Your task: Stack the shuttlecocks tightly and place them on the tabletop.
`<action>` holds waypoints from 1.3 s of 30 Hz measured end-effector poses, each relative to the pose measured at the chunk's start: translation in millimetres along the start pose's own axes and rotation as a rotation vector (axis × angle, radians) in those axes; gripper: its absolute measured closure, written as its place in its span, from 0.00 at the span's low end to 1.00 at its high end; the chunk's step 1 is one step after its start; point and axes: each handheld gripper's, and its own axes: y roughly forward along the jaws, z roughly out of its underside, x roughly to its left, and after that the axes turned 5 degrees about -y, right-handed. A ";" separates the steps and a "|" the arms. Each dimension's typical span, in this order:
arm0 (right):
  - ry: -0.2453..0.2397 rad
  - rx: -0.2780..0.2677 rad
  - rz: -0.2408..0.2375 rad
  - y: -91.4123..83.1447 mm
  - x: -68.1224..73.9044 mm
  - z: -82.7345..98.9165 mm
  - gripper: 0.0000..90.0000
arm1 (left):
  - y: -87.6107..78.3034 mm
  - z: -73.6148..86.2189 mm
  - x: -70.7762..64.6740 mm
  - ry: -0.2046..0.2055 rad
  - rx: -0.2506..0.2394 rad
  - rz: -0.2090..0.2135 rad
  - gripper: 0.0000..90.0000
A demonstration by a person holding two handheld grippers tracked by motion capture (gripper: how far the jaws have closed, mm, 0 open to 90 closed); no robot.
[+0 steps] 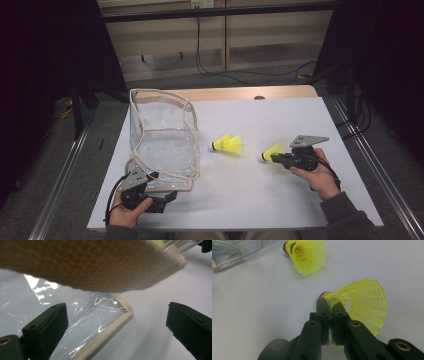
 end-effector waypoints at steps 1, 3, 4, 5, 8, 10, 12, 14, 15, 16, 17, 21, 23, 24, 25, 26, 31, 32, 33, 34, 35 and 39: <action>-0.002 0.002 -0.003 -0.1 0.0 0.3 0.95 | 0.0 0.0 0.0 0.000 0.000 0.000 0.04; -0.002 0.008 -0.003 -0.2 -0.1 0.7 0.95 | 0.1 0.0 0.2 0.001 0.000 0.001 0.04; -0.002 0.006 -0.002 -0.5 -0.5 0.8 0.94 | 0.1 0.0 0.0 0.000 0.000 0.000 0.04; 0.002 0.003 -0.001 -1.4 -1.3 0.8 0.94 | 0.1 0.0 0.0 0.000 0.000 0.000 0.04; -0.002 0.011 -0.003 -2.0 -2.6 1.4 0.96 | -0.1 0.0 0.0 0.001 0.000 0.000 0.04; 0.000 0.020 -0.017 -1.7 -2.2 1.9 0.98 | 0.0 0.0 0.1 0.000 0.000 0.001 0.04; -0.002 0.020 -0.023 -1.4 -1.8 2.4 0.98 | 0.0 0.0 0.1 0.000 0.000 0.000 0.04; -0.002 0.022 -0.028 -1.1 -1.9 2.7 0.98 | -0.1 -0.1 0.1 0.001 0.000 0.000 0.04; -0.001 0.022 -0.025 -1.1 -2.2 3.0 0.98 | -0.1 -0.1 0.1 0.001 0.001 0.000 0.04; -0.001 0.018 -0.025 -1.1 -2.4 3.1 0.98 | 0.0 -0.1 0.0 0.000 0.000 0.000 0.04; -0.002 0.014 -0.026 -1.1 -2.3 3.1 0.98 | 0.0 0.0 0.0 0.000 0.000 0.000 0.04; 0.015 -0.007 -0.028 -1.2 -2.7 3.1 0.99 | -0.2 0.1 0.1 0.001 -0.001 0.001 0.04; 0.021 -0.022 -0.024 -1.6 -3.3 2.6 0.99 | -0.1 0.1 0.0 0.001 -0.001 0.001 0.04; 0.023 -0.029 -0.024 -1.5 -3.8 2.5 0.99 | 0.0 0.2 0.0 0.001 -0.001 0.000 0.04; 0.031 -0.037 -0.023 -1.3 -3.8 2.4 0.99 | 0.0 0.2 0.0 0.001 -0.001 0.000 0.04; 0.036 -0.041 -0.022 -0.9 -3.9 2.4 0.99 | -0.1 0.2 -0.1 0.001 -0.001 0.001 0.04; 0.048 -0.053 -0.024 3.8 -3.3 2.1 0.99 | -0.2 0.3 -0.2 -0.003 -0.001 0.001 0.04; 0.051 -0.061 -0.025 4.4 -2.9 1.7 0.99 | -0.2 0.2 0.0 -0.001 -0.001 0.001 0.04; 0.052 -0.063 -0.031 4.8 -2.8 1.2 0.99 | -0.2 0.3 0.0 -0.002 -0.002 0.002 0.04; 0.058 -0.068 -0.034 5.2 -2.4 0.6 0.99 | -0.1 0.3 0.0 -0.001 -0.001 0.001 0.04; 0.058 -0.072 -0.032 5.5 -2.0 0.0 0.99 | -0.1 0.3 0.0 -0.001 -0.002 0.001 0.04; 0.056 -0.082 -0.031 6.1 -1.2 -1.6 0.99 | -0.3 0.5 -0.2 -0.004 -0.002 0.002 0.04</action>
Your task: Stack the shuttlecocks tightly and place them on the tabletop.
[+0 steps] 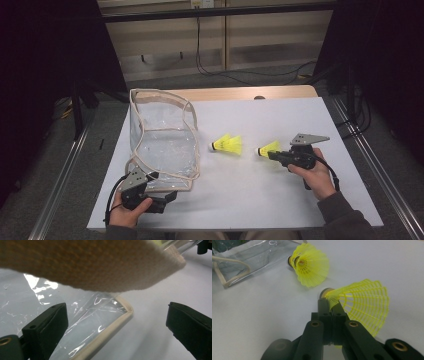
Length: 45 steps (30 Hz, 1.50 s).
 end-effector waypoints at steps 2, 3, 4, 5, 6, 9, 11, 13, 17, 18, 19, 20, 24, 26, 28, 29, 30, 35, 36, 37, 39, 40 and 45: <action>0.000 -0.004 0.001 0.0 0.3 -0.6 0.99 | 0.0 -0.1 0.0 0.000 0.002 -0.001 0.04; 0.000 -0.006 0.000 -0.1 0.3 -0.9 0.99 | 0.0 0.0 0.0 0.000 0.000 0.000 0.04; 0.001 -0.010 -0.003 -0.1 0.4 -1.0 0.99 | 0.0 0.0 0.0 0.000 0.000 0.000 0.04; 0.003 -0.012 -0.004 -0.1 0.5 -1.1 0.99 | -0.2 0.0 -0.1 -0.001 0.001 -0.001 0.04; 0.005 -0.014 -0.003 -0.1 0.6 -1.2 0.99 | -0.2 -0.1 -0.1 0.000 0.001 0.000 0.04; 0.011 -0.029 -0.008 -0.1 0.2 -1.6 0.99 | -0.3 0.0 0.0 0.001 0.000 0.000 0.04; 0.014 -0.032 -0.008 -0.2 0.1 -2.0 0.99 | -0.5 -0.1 0.0 0.003 0.000 -0.001 0.04; 0.015 -0.037 -0.005 -0.2 0.3 -2.4 0.99 | -0.6 0.0 -0.1 0.002 0.000 0.000 0.04; 0.025 -0.047 -0.012 -0.2 0.3 -3.3 0.99 | -0.6 0.2 0.1 0.001 -0.002 0.002 0.04; 0.024 -0.047 -0.012 0.0 0.4 -3.5 0.99 | -0.6 0.2 0.1 0.001 -0.002 0.003 0.04; 0.024 -0.048 -0.013 0.2 0.5 -3.7 0.99 | -0.7 0.2 0.1 0.001 -0.002 0.003 0.05; 0.024 -0.050 -0.013 0.4 0.5 -3.9 0.99 | -0.6 0.2 0.1 0.001 -0.002 0.003 0.05; 0.027 -0.057 -0.015 1.4 0.8 -5.3 0.99 | -0.8 0.3 0.1 0.002 -0.002 0.003 0.05; 0.029 -0.058 -0.016 1.8 1.0 -6.1 0.99 | -0.7 0.4 0.0 0.003 -0.002 0.003 0.05; 0.029 -0.060 -0.015 2.2 1.4 -7.1 0.99 | -0.8 0.4 0.0 0.003 -0.002 0.003 0.05; 0.027 -0.061 -0.016 2.4 1.5 -7.6 0.99 | -0.8 0.3 0.0 0.003 -0.002 0.003 0.05; 0.026 -0.063 -0.016 2.6 1.9 -8.2 0.99 | -0.8 0.3 -0.3 0.002 -0.002 0.002 0.05; 0.021 -0.065 -0.020 3.8 3.1 -10.2 0.99 | -0.9 0.1 -0.4 0.002 0.000 0.000 0.05; 0.020 -0.063 -0.018 4.0 3.2 -10.3 0.99 | -1.0 0.1 -0.5 0.003 0.000 0.000 0.05; 0.021 -0.064 -0.020 4.6 3.4 -10.4 0.99 | -1.2 0.0 -0.5 0.004 -0.001 0.000 0.05; 0.020 -0.063 -0.019 5.3 3.4 -10.7 0.99 | -1.3 -0.1 -0.6 0.004 -0.003 0.001 0.05; 0.019 -0.063 -0.018 5.5 3.3 -10.9 0.99 | -1.3 -0.1 -0.5 0.004 -0.003 0.001 0.05; 0.018 -0.062 -0.017 6.2 2.7 -11.6 0.99 | -1.2 0.1 -0.6 0.003 -0.004 0.002 0.05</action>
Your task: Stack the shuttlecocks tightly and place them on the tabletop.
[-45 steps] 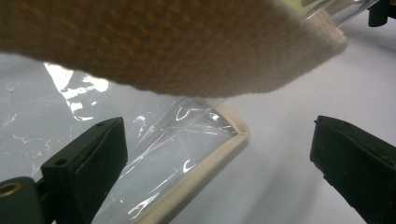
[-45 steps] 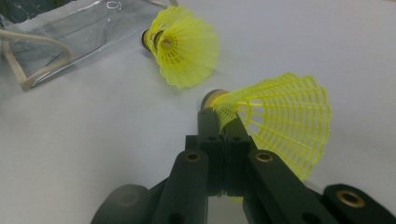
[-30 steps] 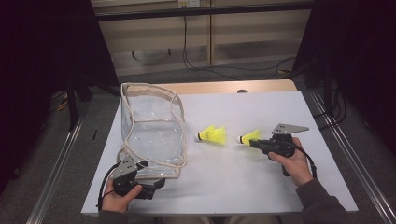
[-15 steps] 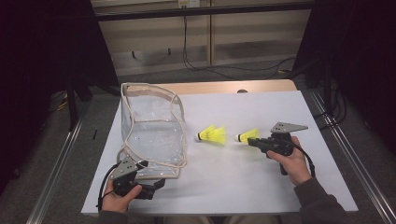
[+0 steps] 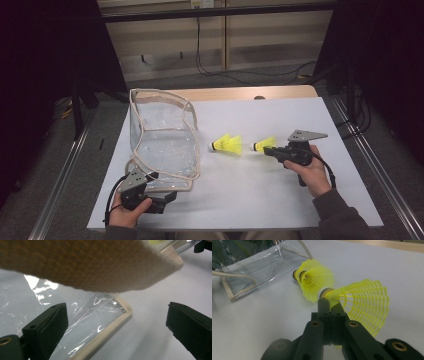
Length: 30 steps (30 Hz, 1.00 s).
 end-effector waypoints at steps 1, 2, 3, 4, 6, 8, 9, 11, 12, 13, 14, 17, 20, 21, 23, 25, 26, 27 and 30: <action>-0.001 0.002 0.001 0.3 -0.1 -0.2 0.99 | 0.0 0.0 0.0 0.000 0.000 0.000 0.05; -0.001 0.004 0.000 0.5 0.0 -0.2 0.99 | -0.1 0.0 0.1 0.000 0.000 0.000 0.05; -0.002 0.005 0.001 0.6 0.1 -0.2 0.99 | -0.4 -0.2 0.1 0.000 0.002 0.001 0.05; -0.003 0.007 0.002 0.8 -0.1 -0.1 0.99 | -0.4 -0.2 0.2 0.000 0.002 0.001 0.05; -0.001 0.007 0.001 1.2 -0.4 0.0 0.99 | -0.4 -0.1 0.2 0.000 0.002 0.001 0.05; -0.001 0.007 -0.001 1.6 -0.7 -0.1 0.99 | -0.4 -0.1 0.2 0.000 0.002 0.001 0.05; 0.000 0.007 0.000 1.7 -0.8 -0.2 0.99 | -0.5 -0.2 0.2 -0.001 0.004 0.000 0.05; 0.000 0.007 0.000 2.5 -0.7 -0.6 0.99 | -0.5 -0.2 0.3 -0.001 0.004 0.000 0.05; 0.003 0.006 0.000 2.8 -0.6 -0.8 0.99 | -0.3 -0.1 0.4 -0.001 0.002 0.001 0.05; 0.003 0.007 -0.002 3.3 -0.6 -1.2 0.99 | -0.2 0.0 0.4 -0.002 -0.001 0.002 0.05; 0.002 0.007 -0.002 3.8 -0.5 -1.5 0.99 | -0.2 0.1 0.4 -0.002 -0.001 0.003 0.05; 0.001 0.010 -0.004 5.4 0.1 -2.7 0.99 | -0.2 0.1 0.3 -0.004 -0.001 0.001 0.05; -0.001 0.011 -0.007 7.2 0.7 -3.9 0.99 | -0.2 0.1 0.4 -0.005 -0.001 0.002 0.05; 0.000 0.009 -0.005 7.7 0.9 -4.3 0.99 | -0.2 0.1 0.4 -0.005 -0.003 0.003 0.05; -0.001 0.010 -0.007 8.9 1.1 -5.0 0.99 | -0.1 0.2 0.4 -0.006 -0.003 0.003 0.05; -0.002 0.011 -0.007 10.0 1.2 -5.2 0.99 | -0.2 0.0 0.3 -0.004 0.000 0.001 0.05; -0.004 0.010 -0.007 10.6 1.0 -5.1 0.99 | -0.1 0.1 0.4 -0.005 -0.002 0.002 0.05; -0.001 0.011 -0.005 11.0 1.1 -5.1 0.99 | 0.0 0.1 0.4 -0.006 -0.003 0.003 0.05; 0.007 0.008 -0.004 12.3 0.7 -5.2 0.99 | 0.1 0.1 0.5 -0.005 -0.004 0.003 0.05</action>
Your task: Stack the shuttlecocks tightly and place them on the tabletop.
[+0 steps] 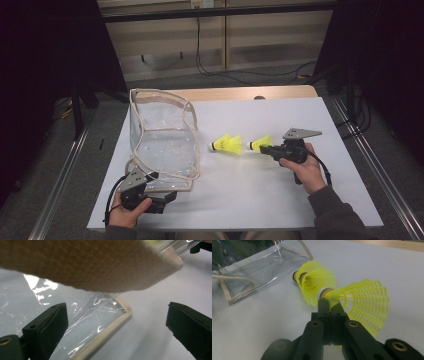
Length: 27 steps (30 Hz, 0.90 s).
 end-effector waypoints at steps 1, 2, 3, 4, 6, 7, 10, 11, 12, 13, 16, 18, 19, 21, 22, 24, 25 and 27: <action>0.001 0.000 0.000 0.4 -0.2 -0.1 0.99 | 0.0 0.0 0.0 0.000 0.000 0.000 0.05; 0.002 -0.002 0.001 0.7 -0.4 -0.2 0.99 | 0.0 0.0 0.0 0.000 0.000 0.000 0.05; 0.005 -0.006 0.002 1.1 -0.5 -0.3 0.99 | 0.0 0.0 0.1 0.000 0.000 0.000 0.05; 0.009 -0.008 0.002 1.5 -0.7 -0.3 0.99 | 0.1 0.0 0.1 0.000 0.000 0.000 0.05; 0.014 -0.008 0.003 2.3 -0.5 -0.2 0.99 | 0.1 0.1 0.0 0.001 0.000 0.000 0.05; 0.015 -0.008 0.001 2.7 -0.5 -0.2 0.99 | 0.1 0.1 0.1 0.000 0.000 0.001 0.05; 0.017 -0.007 0.004 4.2 -0.3 0.1 0.99 | 0.1 0.0 0.1 0.000 0.000 0.000 0.05; 0.018 -0.006 0.004 4.7 -0.2 0.1 0.99 | 0.1 0.0 0.1 0.000 0.000 0.001 0.05; 0.015 -0.005 0.006 5.3 -0.2 0.3 0.99 | 0.2 0.0 0.1 0.000 0.000 0.000 0.05; 0.016 -0.005 0.004 5.8 0.1 0.1 0.99 | 0.2 0.0 0.2 0.002 0.001 0.001 0.05; 0.016 -0.008 0.002 7.3 0.7 -0.4 0.99 | 0.2 0.2 0.1 0.000 -0.001 0.001 0.05; 0.016 -0.006 0.002 8.4 1.1 -1.0 0.99 | 0.2 0.2 0.1 0.000 -0.002 0.001 0.05; 0.017 -0.006 0.002 8.8 1.3 -1.5 0.99 | 0.1 0.1 0.1 0.001 0.000 0.000 0.05; 0.012 -0.007 0.000 9.8 1.8 -3.0 0.99 | 0.1 0.1 0.1 0.000 0.000 0.001 0.05; 0.012 -0.005 -0.002 10.2 2.2 -3.8 0.99 | 0.2 0.1 0.2 0.000 -0.001 0.001 0.05; 0.006 -0.002 0.000 11.6 3.2 -5.3 0.99 | 0.1 0.1 0.1 0.000 0.000 0.001 0.05; 0.003 -0.002 0.000 12.4 3.4 -5.9 0.99 | 0.1 0.1 0.2 0.000 -0.001 0.001 0.05; 0.002 0.000 -0.003 13.6 4.2 -6.6 0.99 | 0.1 0.1 0.2 0.000 0.000 0.001 0.05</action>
